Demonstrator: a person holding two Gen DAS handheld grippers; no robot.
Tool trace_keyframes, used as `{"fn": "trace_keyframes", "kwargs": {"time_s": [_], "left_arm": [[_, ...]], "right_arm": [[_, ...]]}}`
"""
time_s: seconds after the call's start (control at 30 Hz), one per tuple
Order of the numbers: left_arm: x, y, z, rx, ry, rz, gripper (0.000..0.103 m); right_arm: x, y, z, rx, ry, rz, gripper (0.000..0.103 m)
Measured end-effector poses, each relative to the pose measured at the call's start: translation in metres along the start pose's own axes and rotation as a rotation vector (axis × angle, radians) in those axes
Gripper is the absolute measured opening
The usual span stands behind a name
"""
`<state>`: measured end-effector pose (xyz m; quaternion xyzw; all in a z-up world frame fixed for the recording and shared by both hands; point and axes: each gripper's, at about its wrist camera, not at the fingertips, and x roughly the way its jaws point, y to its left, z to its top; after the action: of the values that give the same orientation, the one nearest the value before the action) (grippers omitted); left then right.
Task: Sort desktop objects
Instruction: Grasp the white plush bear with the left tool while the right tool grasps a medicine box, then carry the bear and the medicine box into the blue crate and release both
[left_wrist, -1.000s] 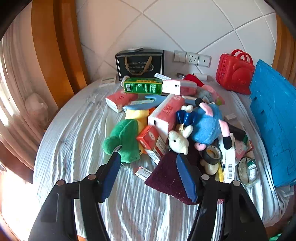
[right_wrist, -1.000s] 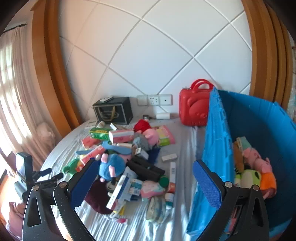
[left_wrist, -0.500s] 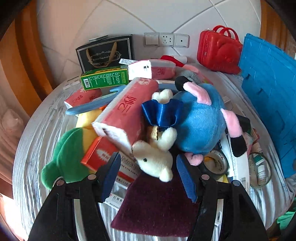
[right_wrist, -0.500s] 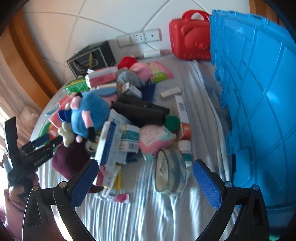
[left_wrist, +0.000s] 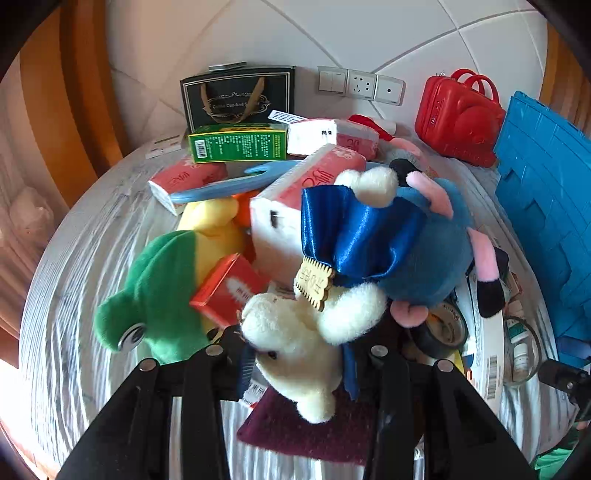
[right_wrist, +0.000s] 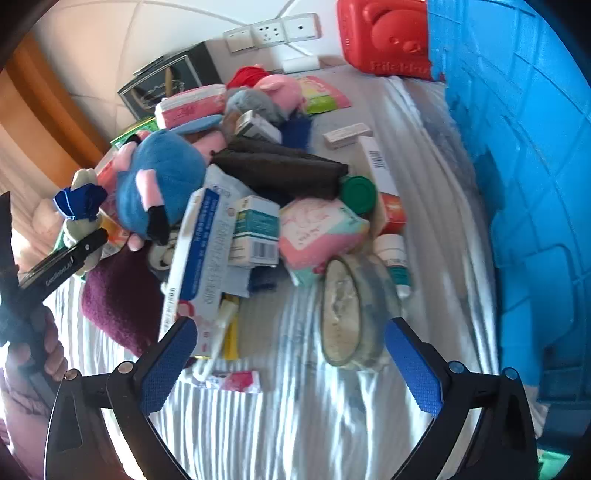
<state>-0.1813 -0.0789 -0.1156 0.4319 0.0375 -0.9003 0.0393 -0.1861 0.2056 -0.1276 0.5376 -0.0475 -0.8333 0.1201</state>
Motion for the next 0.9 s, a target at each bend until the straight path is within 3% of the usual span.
{"fn": "trace_keyframes", "kwargs": {"time_s": [0.43, 0.47, 0.5, 0.53, 0.77, 0.9], "left_arm": [[-0.037, 0.032, -0.032, -0.050, 0.008, 0.028, 0.037], [-0.038, 0.033, -0.033, -0.050, 0.007, 0.024, 0.037], [-0.039, 0.033, -0.033, -0.049, 0.006, 0.023, 0.037], [-0.040, 0.032, -0.033, -0.047, 0.003, 0.021, 0.037], [-0.060, 0.024, -0.027, -0.025, -0.042, -0.007, 0.037], [-0.072, 0.012, -0.018, -0.007, -0.079, -0.033, 0.037]], "right_arm": [[0.055, 0.050, 0.018, -0.016, 0.072, 0.126, 0.102], [0.056, 0.053, 0.018, -0.015, 0.073, 0.131, 0.089], [0.057, 0.055, 0.018, -0.018, 0.075, 0.137, 0.062], [0.058, 0.056, 0.017, -0.019, 0.079, 0.134, 0.049], [0.032, 0.058, 0.015, -0.029, 0.021, 0.120, 0.025], [-0.003, 0.055, 0.018, -0.046, -0.052, 0.132, 0.023]]}}
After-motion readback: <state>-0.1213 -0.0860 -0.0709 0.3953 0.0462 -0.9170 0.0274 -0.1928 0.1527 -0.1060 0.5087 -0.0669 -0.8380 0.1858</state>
